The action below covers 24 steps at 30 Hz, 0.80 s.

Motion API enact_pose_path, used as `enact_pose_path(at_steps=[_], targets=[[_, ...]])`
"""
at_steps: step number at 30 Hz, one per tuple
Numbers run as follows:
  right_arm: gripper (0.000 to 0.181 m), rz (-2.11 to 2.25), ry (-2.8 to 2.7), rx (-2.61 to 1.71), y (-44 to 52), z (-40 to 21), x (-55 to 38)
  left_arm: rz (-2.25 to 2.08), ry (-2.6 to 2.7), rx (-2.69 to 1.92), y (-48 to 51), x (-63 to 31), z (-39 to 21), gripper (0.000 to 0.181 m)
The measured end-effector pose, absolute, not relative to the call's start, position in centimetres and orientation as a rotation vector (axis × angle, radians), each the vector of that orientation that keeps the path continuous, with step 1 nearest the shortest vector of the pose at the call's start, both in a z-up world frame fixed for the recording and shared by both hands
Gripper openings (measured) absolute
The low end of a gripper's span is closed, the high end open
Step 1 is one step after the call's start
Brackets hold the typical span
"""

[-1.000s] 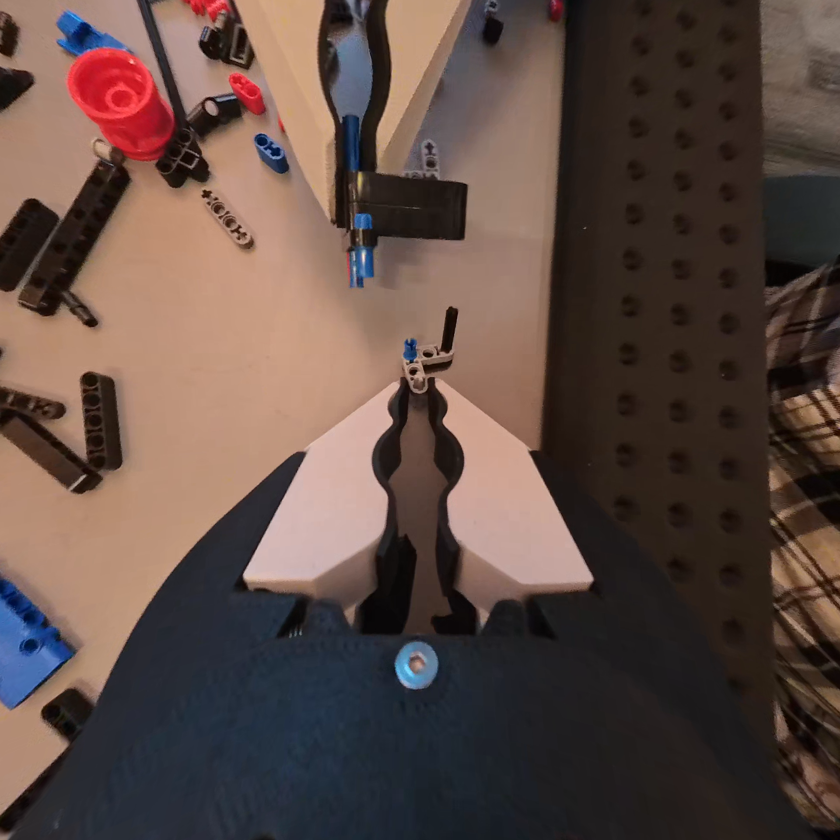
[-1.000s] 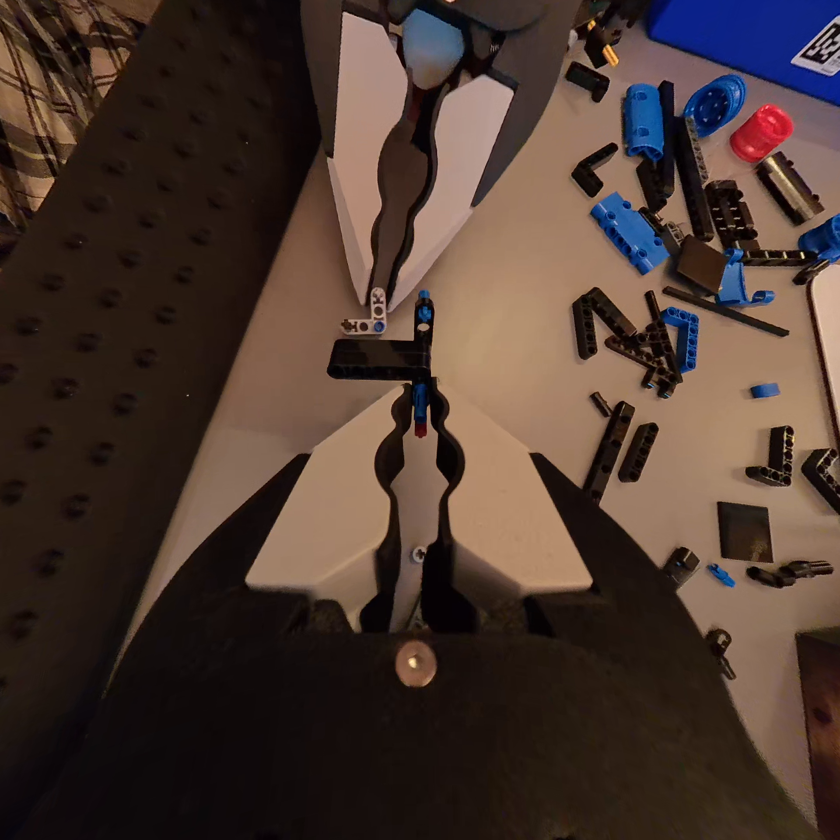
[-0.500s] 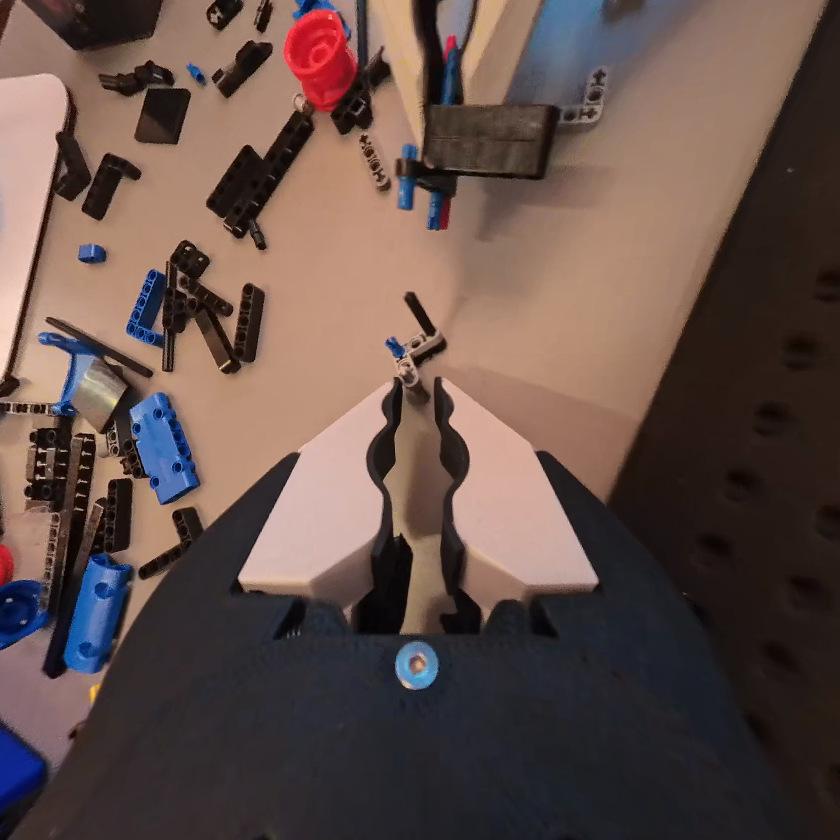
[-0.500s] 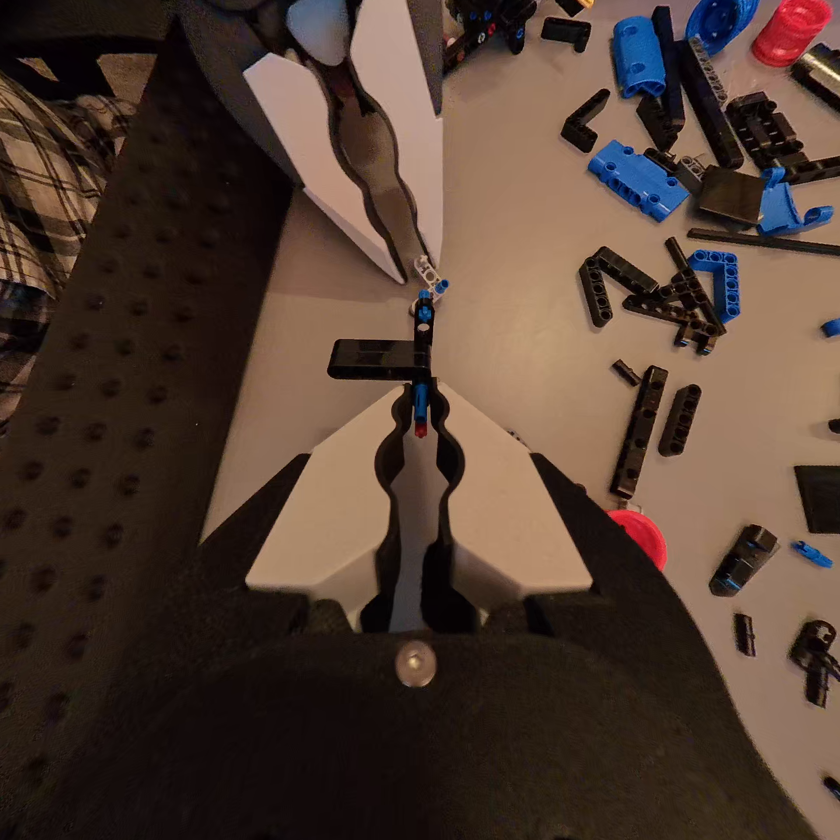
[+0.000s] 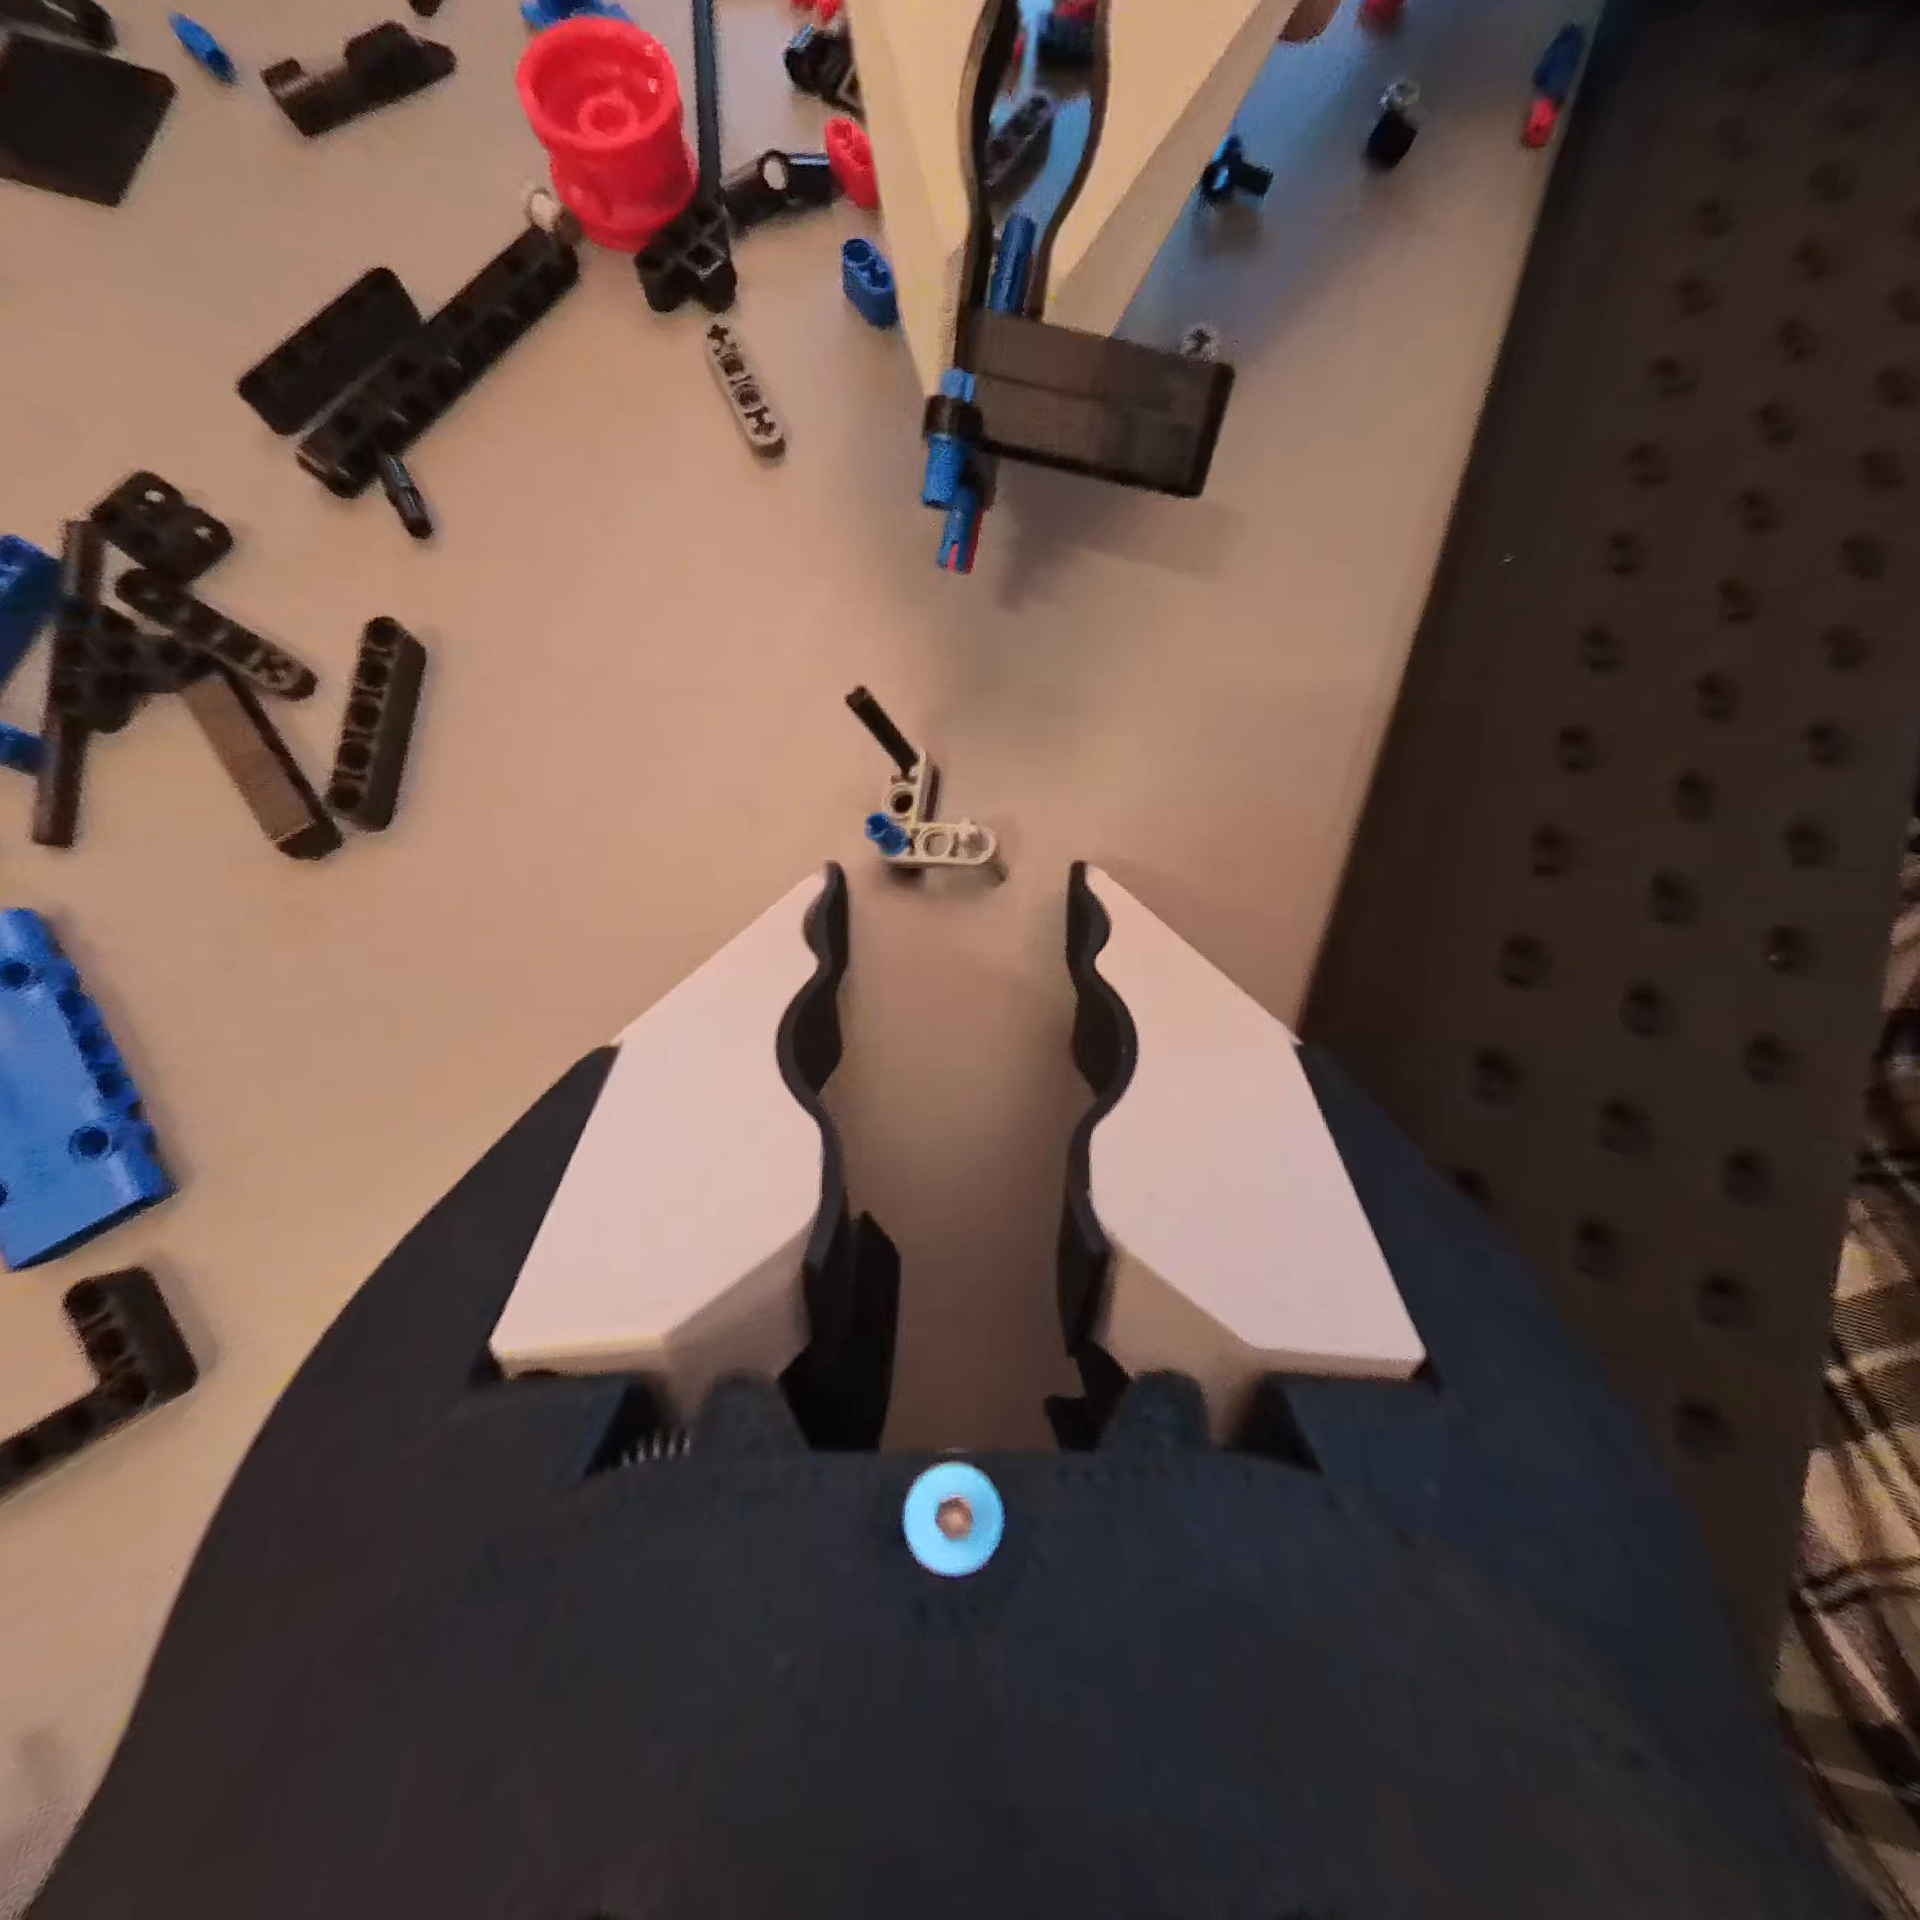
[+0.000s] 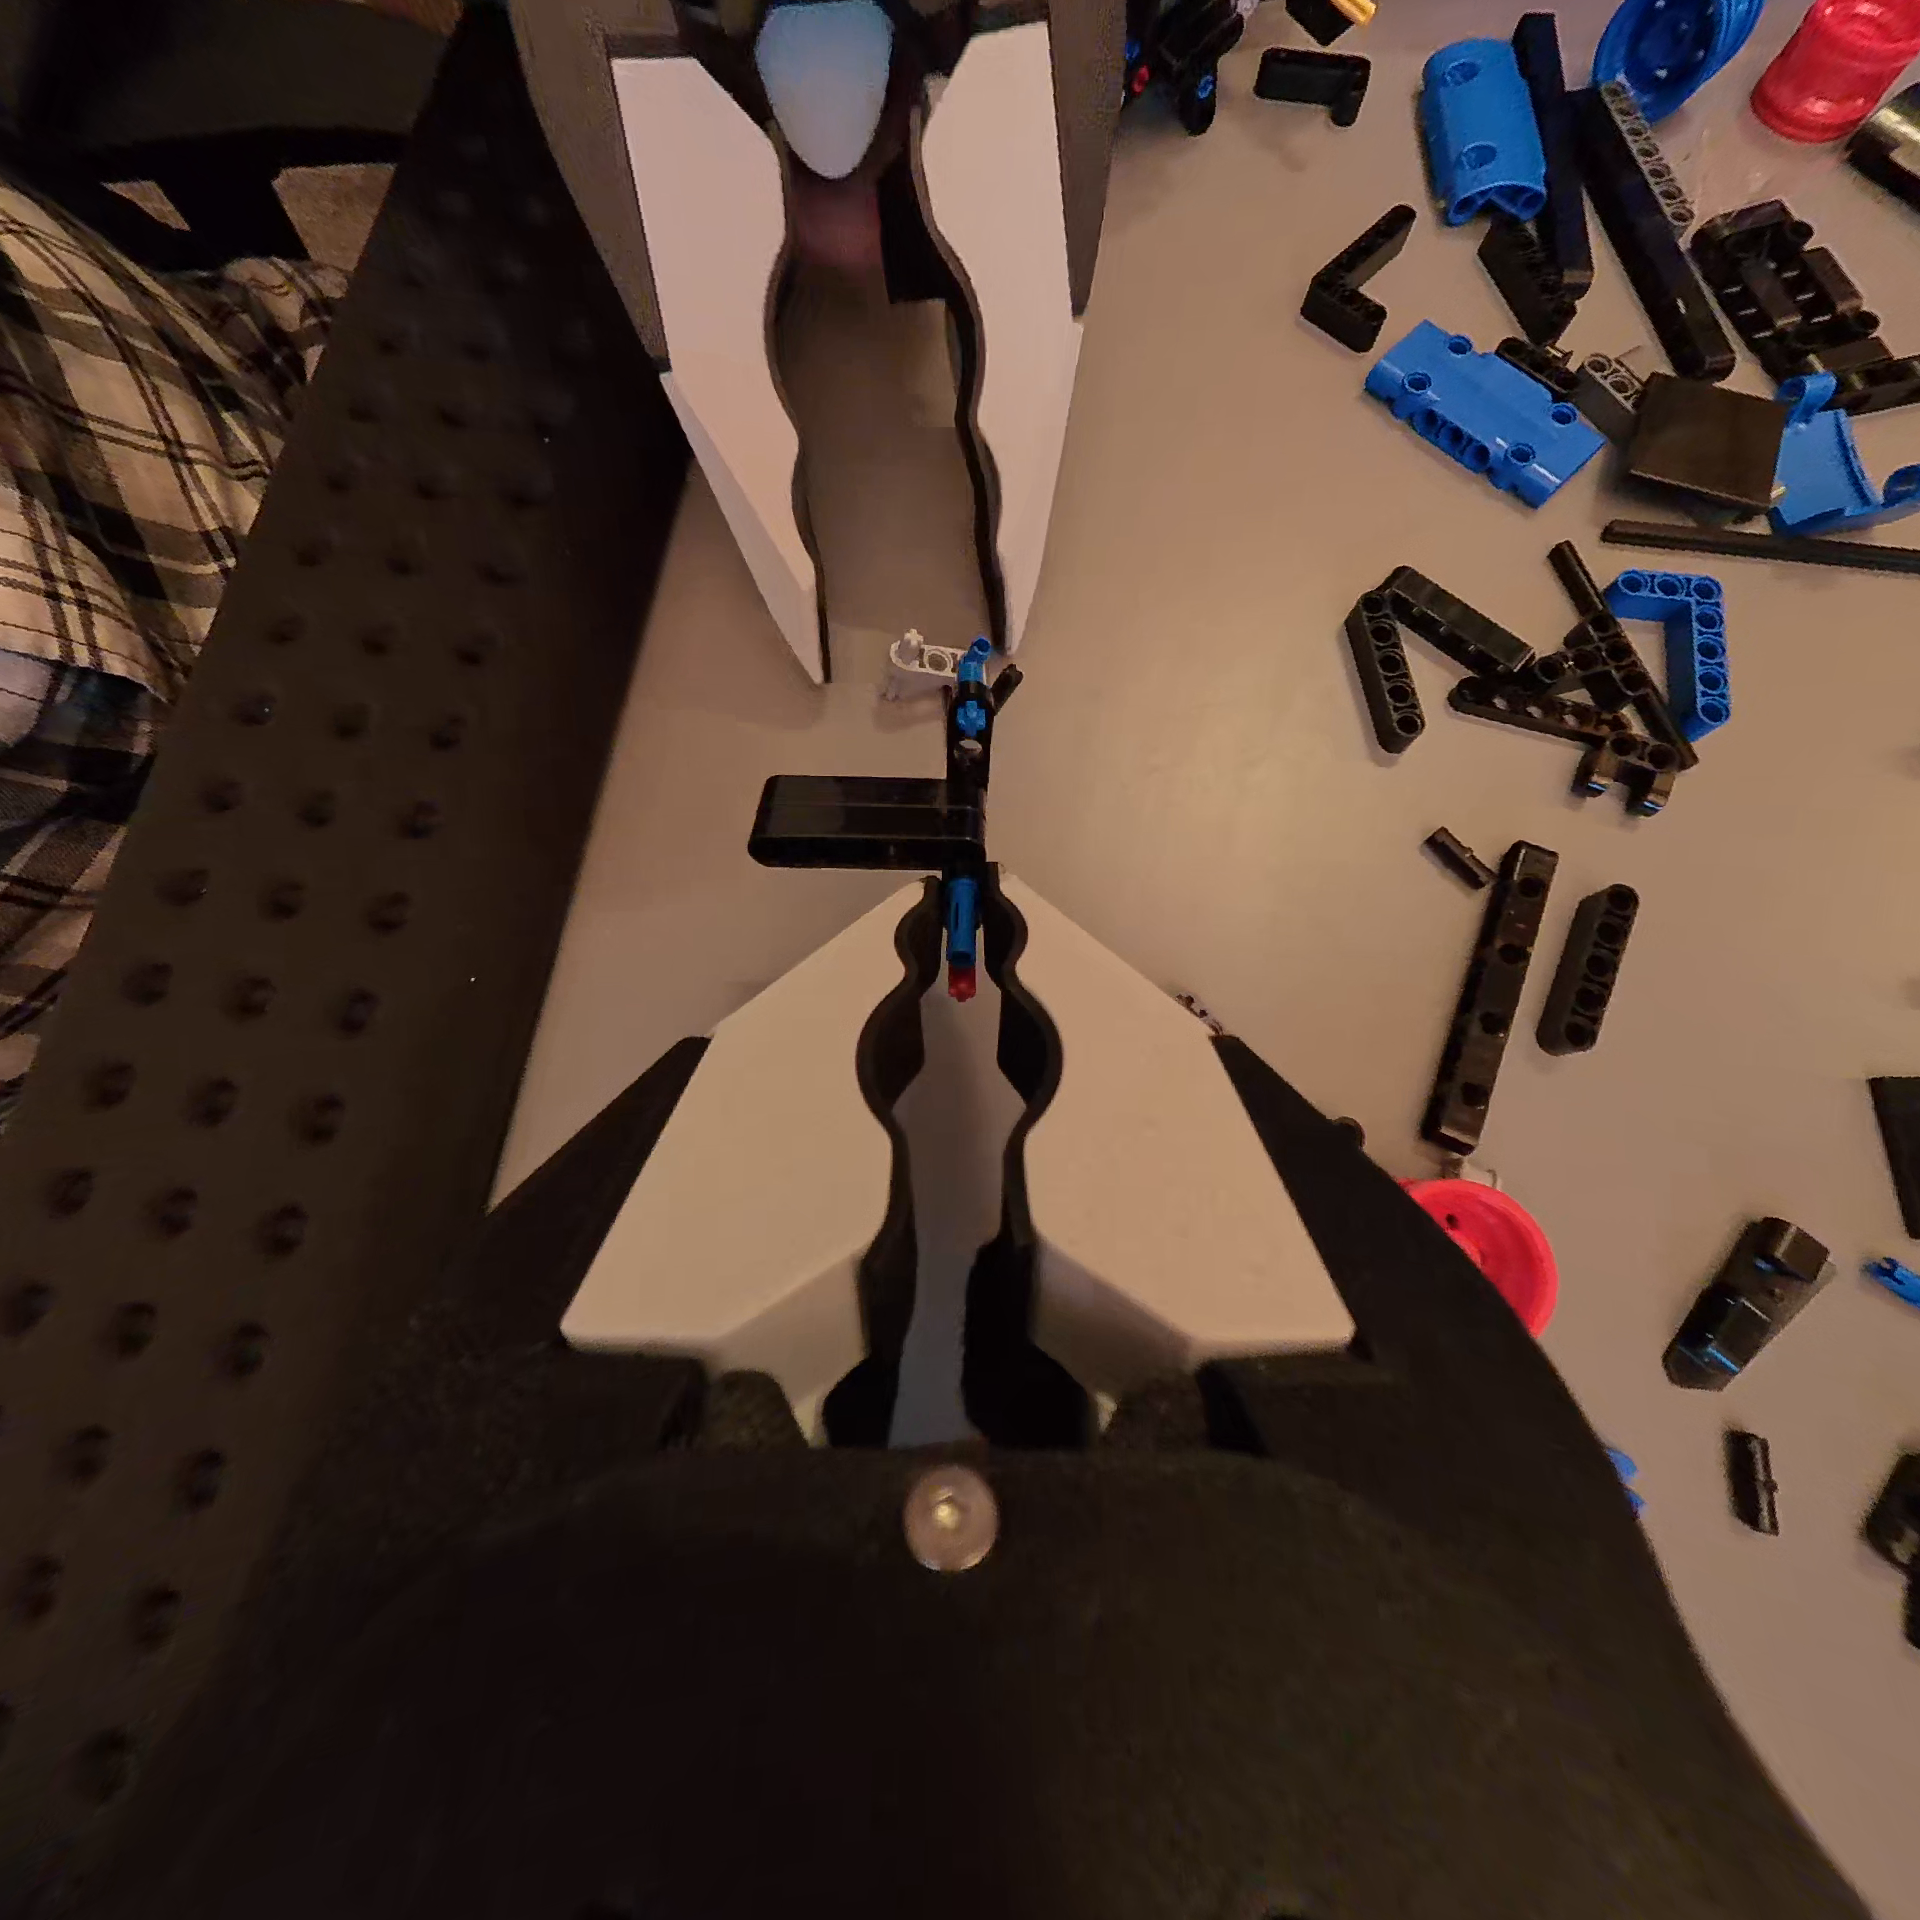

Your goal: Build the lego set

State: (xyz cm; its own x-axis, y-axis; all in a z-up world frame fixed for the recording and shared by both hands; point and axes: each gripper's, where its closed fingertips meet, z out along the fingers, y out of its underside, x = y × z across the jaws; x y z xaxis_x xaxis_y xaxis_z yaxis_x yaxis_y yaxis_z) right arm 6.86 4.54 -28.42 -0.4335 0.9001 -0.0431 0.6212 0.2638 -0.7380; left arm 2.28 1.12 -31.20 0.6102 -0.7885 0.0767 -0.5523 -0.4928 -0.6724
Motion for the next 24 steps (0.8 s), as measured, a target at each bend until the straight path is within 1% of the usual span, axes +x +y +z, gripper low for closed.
enact_pose_path(at_steps=[1,4,8,11,12,13,15,16,19,22,24], targets=[[0.005,0.994,-2.152,-1.384,4.5,-28.4,6.9,-0.543,1.049,-2.233,1.1,2.5,-31.2,0.038],[0.005,1.009,-2.142,-1.401,4.6,-28.3,6.8,-0.542,1.063,-2.225,1.4,2.7,-31.2,0.021],[0.005,1.005,-2.152,-1.417,4.6,-28.4,7.0,-0.521,1.067,-2.199,1.4,3.3,-31.2,0.02],[0.005,0.979,-2.149,-1.418,4.8,-28.5,6.9,-0.358,1.074,-2.168,2.3,2.2,-31.0,0.019],[0.005,0.945,-2.15,-1.416,5.0,-28.6,6.9,-0.323,1.082,-2.151,2.4,2.1,-30.7,0.003],[0.005,0.906,-2.157,-1.413,5.2,-28.8,6.9,-0.294,1.087,-2.121,2.5,2.1,-30.4,0.0],[0.005,0.827,-2.176,-1.393,5.5,-29.1,7.0,-0.163,1.131,-2.068,2.9,1.7,-30.0,0.0],[0.005,0.781,-2.19,-1.385,5.7,-29.3,7.1,-0.102,1.172,-2.066,2.8,1.5,-30.4,0.001],[0.005,0.773,-2.193,-1.38,5.7,-29.1,7.3,-0.168,1.173,-2.116,2.6,1.8,-31.2,0.021],[0.005,0.769,-2.167,-1.388,6.3,-28.5,7.6,-0.305,1.1,-2.188,3.1,2.4,-31.3,0.049],[0.005,0.772,-2.154,-1.401,6.7,-28.4,7.8,-0.347,1.084,-2.197,3.7,3.2,-31.2,0.052]])
